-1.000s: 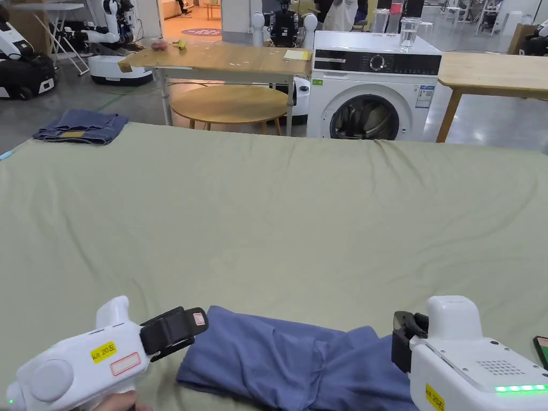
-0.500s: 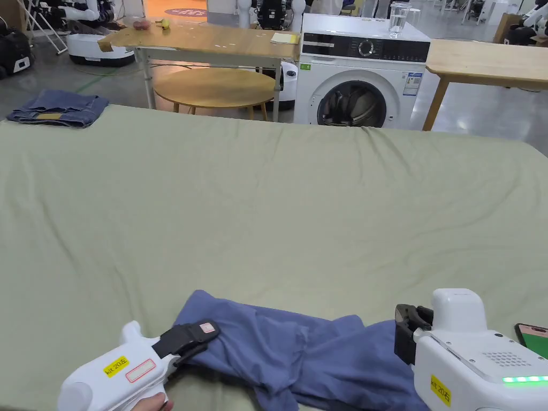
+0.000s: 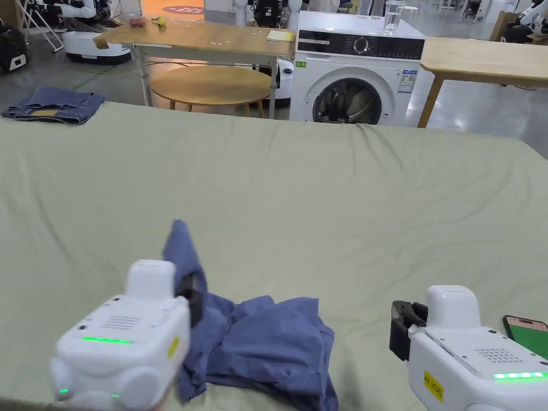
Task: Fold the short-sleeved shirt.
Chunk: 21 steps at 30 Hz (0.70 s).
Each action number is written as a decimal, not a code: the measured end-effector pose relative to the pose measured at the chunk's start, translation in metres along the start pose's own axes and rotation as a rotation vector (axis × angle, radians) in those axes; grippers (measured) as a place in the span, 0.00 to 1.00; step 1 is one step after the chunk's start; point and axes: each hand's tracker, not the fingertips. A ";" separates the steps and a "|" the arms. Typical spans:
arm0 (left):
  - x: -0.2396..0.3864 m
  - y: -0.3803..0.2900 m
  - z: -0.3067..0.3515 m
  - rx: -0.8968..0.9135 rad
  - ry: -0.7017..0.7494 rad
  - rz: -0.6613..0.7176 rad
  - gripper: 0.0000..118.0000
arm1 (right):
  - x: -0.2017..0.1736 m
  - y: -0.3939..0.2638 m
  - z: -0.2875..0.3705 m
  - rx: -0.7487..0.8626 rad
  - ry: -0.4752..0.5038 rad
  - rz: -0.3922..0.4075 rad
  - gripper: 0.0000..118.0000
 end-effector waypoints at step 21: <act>0.055 0.022 0.022 -0.021 -0.536 0.178 0.93 | 0.028 -0.005 0.013 0.019 -0.026 -0.056 0.00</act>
